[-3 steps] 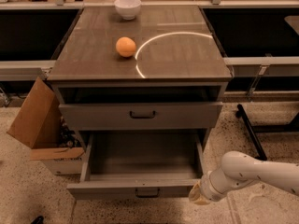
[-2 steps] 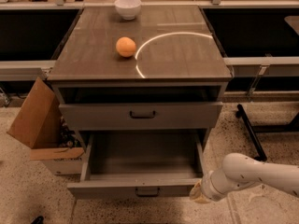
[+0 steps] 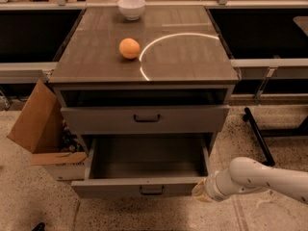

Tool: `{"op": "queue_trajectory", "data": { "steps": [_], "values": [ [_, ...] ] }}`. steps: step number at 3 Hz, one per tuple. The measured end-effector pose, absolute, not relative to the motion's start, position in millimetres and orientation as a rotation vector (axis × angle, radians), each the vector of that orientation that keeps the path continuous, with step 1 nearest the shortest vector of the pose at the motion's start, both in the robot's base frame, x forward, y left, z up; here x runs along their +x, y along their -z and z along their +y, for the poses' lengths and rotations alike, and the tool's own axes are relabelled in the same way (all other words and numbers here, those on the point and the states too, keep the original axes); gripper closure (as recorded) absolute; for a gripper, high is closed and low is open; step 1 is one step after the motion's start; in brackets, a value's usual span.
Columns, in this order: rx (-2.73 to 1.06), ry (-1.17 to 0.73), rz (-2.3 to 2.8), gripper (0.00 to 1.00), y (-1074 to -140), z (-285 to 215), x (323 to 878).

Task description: Close middle drawer

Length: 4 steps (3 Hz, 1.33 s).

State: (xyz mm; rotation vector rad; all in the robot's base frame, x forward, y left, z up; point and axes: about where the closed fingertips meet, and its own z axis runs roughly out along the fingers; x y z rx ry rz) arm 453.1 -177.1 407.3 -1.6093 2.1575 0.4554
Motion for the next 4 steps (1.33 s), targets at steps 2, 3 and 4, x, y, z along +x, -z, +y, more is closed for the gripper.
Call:
{"op": "queue_trajectory", "data": {
  "steps": [2,3,4],
  "values": [
    [-1.543,-0.418,2.126,1.00,-398,-188,478],
    [-1.543,-0.418,2.126,1.00,-398,-188,478],
    [-1.452,-0.374,2.079,1.00,-398,-200,509]
  ]
}}
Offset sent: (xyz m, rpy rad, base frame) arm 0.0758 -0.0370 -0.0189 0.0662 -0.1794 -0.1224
